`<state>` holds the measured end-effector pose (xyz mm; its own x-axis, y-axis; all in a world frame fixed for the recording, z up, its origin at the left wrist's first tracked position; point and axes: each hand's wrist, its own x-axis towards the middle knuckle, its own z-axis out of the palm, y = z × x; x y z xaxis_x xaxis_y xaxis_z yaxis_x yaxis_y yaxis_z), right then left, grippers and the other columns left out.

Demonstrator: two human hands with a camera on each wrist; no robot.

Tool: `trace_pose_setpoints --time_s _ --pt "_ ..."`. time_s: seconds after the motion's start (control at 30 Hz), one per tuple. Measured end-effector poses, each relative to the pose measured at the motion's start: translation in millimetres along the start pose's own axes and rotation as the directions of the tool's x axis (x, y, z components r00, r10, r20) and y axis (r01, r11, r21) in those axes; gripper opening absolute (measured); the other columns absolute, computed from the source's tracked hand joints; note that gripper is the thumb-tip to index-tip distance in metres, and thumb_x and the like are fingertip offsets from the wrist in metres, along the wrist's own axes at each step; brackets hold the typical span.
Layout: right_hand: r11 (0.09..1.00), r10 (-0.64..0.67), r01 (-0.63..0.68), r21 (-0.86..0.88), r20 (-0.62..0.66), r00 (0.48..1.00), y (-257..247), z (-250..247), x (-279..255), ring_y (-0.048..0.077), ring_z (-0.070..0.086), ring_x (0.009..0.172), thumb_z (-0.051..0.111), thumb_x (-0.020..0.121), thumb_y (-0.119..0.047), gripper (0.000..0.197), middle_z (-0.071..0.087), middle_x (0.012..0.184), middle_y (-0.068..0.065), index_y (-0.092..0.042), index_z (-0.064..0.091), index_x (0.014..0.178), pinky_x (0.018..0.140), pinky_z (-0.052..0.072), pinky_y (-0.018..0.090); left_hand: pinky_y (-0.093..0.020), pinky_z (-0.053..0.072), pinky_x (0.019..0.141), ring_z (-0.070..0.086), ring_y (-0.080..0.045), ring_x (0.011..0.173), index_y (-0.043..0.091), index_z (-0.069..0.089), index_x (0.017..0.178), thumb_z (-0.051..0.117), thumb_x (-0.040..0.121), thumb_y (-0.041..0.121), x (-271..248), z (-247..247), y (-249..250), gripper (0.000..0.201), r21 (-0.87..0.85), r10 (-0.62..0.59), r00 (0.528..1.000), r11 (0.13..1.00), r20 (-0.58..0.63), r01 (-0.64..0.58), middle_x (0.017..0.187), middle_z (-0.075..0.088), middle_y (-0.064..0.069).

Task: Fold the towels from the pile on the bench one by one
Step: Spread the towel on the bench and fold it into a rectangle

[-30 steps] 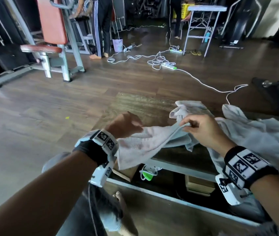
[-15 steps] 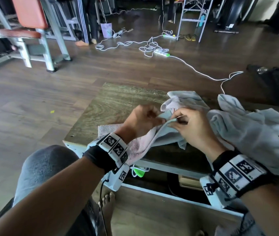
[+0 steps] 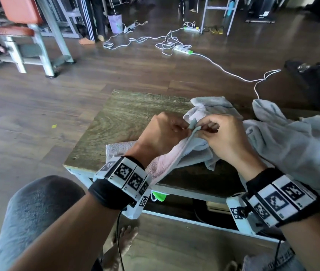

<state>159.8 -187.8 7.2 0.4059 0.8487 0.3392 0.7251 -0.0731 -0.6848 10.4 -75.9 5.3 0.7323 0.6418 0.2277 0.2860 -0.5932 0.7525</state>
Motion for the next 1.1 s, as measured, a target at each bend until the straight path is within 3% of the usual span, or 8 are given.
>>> trace_pose_setpoints --time_s 0.23,0.37,0.47,0.63,0.83,0.93,1.03,1.1 --pt "1.000 -0.012 0.012 0.014 0.010 1.000 -1.2 -3.2 -5.9 0.006 0.067 0.079 0.079 0.081 -0.005 0.015 0.069 0.080 -0.010 -0.014 0.077 0.092 0.075 0.057 0.028 -0.023 0.056 0.064 0.068 -0.005 0.069 0.016 0.078 0.099 0.075 0.082 0.013 -10.3 -2.8 14.5 0.017 -0.009 0.042 0.999 0.999 -0.022 -0.043 0.088 0.074 0.007" --pt "0.997 0.039 -0.038 0.062 -0.011 0.999 0.2 -4.2 -9.1 0.011 0.068 0.078 0.082 0.078 -0.007 0.020 0.071 0.082 -0.004 -0.017 0.072 0.093 0.073 0.056 0.027 -0.002 0.037 0.055 0.054 0.013 0.054 0.013 0.077 0.102 0.072 0.086 0.017 -13.0 1.2 18.2 0.017 -0.005 -0.011 1.000 1.000 -0.019 0.011 0.076 0.063 0.019" --pt "0.997 0.041 -0.039 0.069 -0.030 0.999 0.8 -5.5 -9.9 0.011 0.069 0.078 0.083 0.076 -0.006 0.020 0.071 0.081 -0.005 -0.017 0.071 0.088 0.073 0.058 0.030 0.000 0.033 0.053 0.051 0.014 0.050 0.014 0.077 0.103 0.070 0.088 0.019 -14.9 3.1 21.2 0.018 0.003 -0.021 1.000 1.000 0.000 0.021 0.074 0.063 0.019" --pt "0.994 0.067 -0.064 0.090 -0.030 0.997 -2.8 -5.8 -11.0 0.010 0.070 0.078 0.081 0.079 -0.005 0.017 0.073 0.081 -0.003 -0.016 0.072 0.087 0.072 0.056 0.021 -0.012 0.051 0.067 0.065 0.006 0.071 0.016 0.077 0.102 0.070 0.087 0.021 -15.0 1.7 19.3 0.018 0.002 -0.003 1.000 1.000 -0.013 0.003 0.096 0.075 0.007" --pt "0.994 0.045 -0.042 0.104 -0.030 0.999 -5.7 -4.7 -9.4 0.003 0.067 0.076 0.079 0.082 -0.005 0.012 0.069 0.078 -0.009 -0.012 0.075 0.090 0.070 0.052 0.012 -0.048 0.056 0.071 0.062 -0.017 0.065 -0.001 0.071 0.081 0.060 0.083 0.032 -13.5 5.3 11.9 0.035 -0.010 0.020 0.998 1.000 -0.054 -0.021 0.072 0.067 -0.009" --pt "0.996 0.027 -0.023 0.085 -0.044 0.999 -5.7 -4.1 -8.8 0.007 0.068 0.077 0.079 0.082 -0.006 0.011 0.069 0.079 -0.009 -0.011 0.076 0.090 0.073 0.054 0.019 -0.048 0.056 0.067 0.063 -0.018 0.063 0.000 0.072 0.078 0.060 0.080 0.033 -13.5 6.3 11.2 0.035 -0.018 0.033 0.998 0.999 -0.061 -0.034 0.073 0.069 -0.014" --pt "0.996 0.022 -0.017 0.093 -0.050 0.998 -5.2 -2.5 -7.9 0.012 0.069 0.079 0.079 0.082 -0.007 0.009 0.071 0.081 -0.005 -0.011 0.075 0.090 0.075 0.056 0.027 -0.039 0.058 0.070 0.070 -0.015 0.073 0.009 0.078 0.085 0.072 0.081 0.016 -13.8 4.0 14.9 0.010 -0.031 0.030 0.997 0.999 -0.074 -0.032 0.079 0.074 -0.004" --pt "0.993 0.028 -0.022 0.117 -0.051 0.998 -4.1 -2.3 -7.5 0.014 0.070 0.079 0.078 0.083 -0.008 0.008 0.073 0.082 -0.002 -0.011 0.075 0.090 0.075 0.057 0.032 -0.031 0.059 0.073 0.070 -0.007 0.074 0.015 0.079 0.092 0.076 0.080 0.012 -14.1 1.5 18.3 0.013 -0.052 0.021 0.994 0.998 -0.107 -0.027 0.084 0.075 0.003"
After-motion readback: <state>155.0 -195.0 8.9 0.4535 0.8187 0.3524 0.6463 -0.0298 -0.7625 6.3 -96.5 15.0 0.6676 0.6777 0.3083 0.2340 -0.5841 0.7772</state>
